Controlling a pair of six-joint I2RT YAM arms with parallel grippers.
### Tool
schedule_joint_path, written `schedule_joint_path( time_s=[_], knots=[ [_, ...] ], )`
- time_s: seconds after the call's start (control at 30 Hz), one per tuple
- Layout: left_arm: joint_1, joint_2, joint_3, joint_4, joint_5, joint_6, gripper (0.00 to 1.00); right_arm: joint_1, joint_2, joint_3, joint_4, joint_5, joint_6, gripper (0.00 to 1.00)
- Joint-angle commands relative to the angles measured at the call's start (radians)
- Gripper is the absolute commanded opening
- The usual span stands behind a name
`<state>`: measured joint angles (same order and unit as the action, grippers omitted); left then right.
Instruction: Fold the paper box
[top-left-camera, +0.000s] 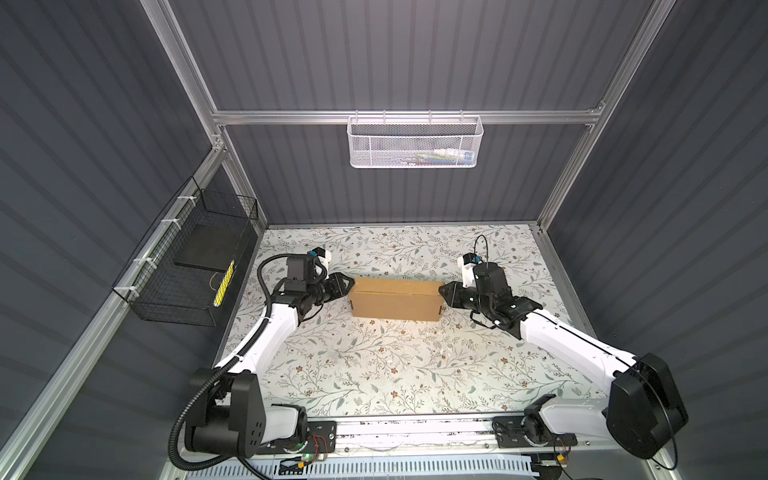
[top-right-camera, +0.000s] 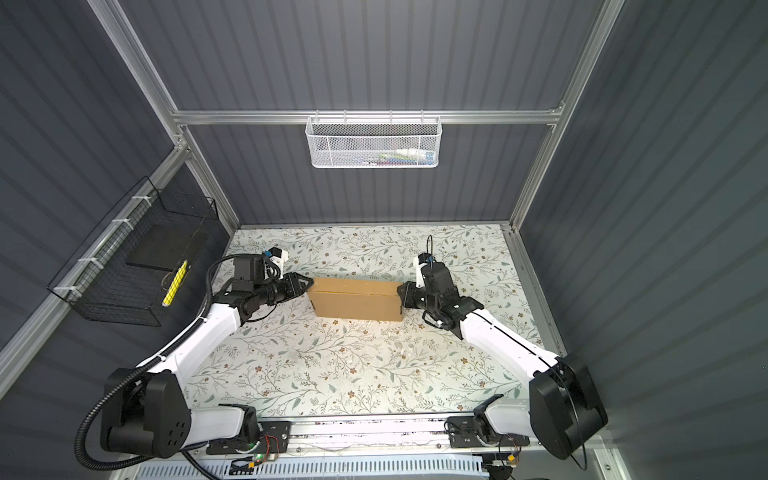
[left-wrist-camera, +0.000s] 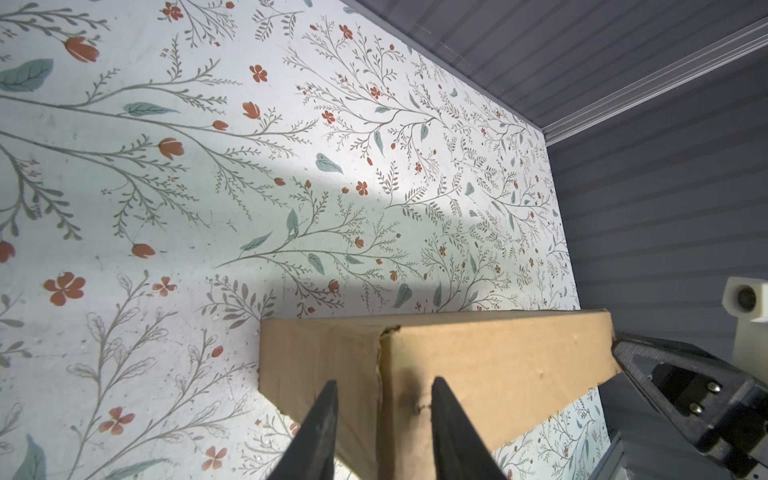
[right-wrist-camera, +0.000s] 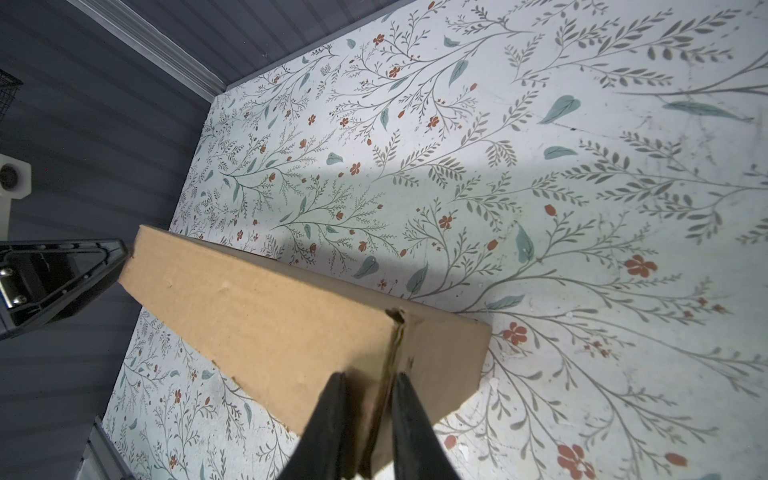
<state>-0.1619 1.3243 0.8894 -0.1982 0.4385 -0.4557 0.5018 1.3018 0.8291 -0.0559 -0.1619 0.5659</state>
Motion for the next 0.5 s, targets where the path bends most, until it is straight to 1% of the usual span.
schedule_joint_path(
  time_s=[0.0, 0.23, 0.47],
  knots=[
    [0.007, 0.009, -0.015, -0.009, -0.001, 0.014, 0.37, -0.005, 0.027, -0.020, -0.070, 0.009, -0.018, 0.22],
    [0.007, 0.009, -0.038, 0.000, -0.002, 0.005, 0.33, -0.012, 0.039, -0.013, -0.074, 0.001, -0.031, 0.21],
    [0.007, -0.006, -0.050, -0.003, 0.002, -0.003, 0.33, -0.014, 0.054, -0.008, -0.076, -0.023, -0.044, 0.21]
  ],
)
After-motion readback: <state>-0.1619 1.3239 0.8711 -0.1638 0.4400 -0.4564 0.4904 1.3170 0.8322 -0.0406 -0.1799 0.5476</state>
